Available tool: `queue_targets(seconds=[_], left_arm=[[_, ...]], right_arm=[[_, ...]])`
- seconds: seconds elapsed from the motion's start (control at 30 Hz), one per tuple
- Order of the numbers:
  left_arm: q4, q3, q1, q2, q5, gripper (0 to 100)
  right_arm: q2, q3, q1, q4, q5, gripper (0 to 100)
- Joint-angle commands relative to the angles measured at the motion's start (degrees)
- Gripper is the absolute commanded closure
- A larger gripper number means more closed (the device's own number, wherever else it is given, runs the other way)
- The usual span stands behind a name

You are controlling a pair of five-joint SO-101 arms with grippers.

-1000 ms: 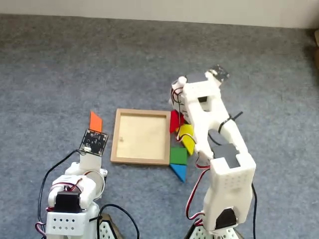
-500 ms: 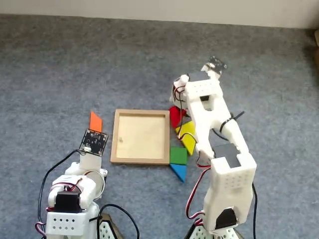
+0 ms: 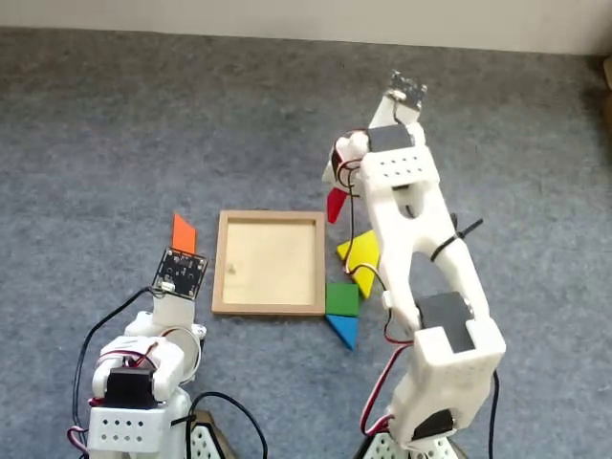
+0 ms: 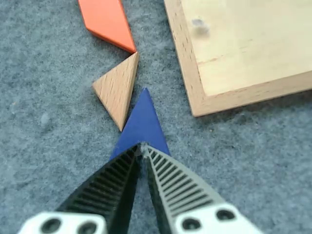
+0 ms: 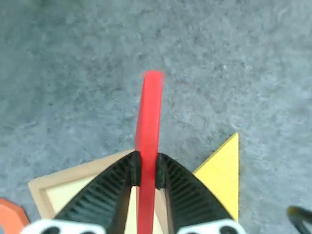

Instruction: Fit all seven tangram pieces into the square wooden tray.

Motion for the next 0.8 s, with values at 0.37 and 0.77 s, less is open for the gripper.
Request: queue_targets(seconds=[0.37,0.77], left_arm=[[0.3,1.1,0.7,-2.4,-0.3,99],[0.3,1.1,0.7,-2.4,-0.3,99]], right_arm=[[-7.5,-0.4,-16.9,9.5,5.8,99.5],[-7.6,17.8,-18.4,-5.6,5.9,99.5]])
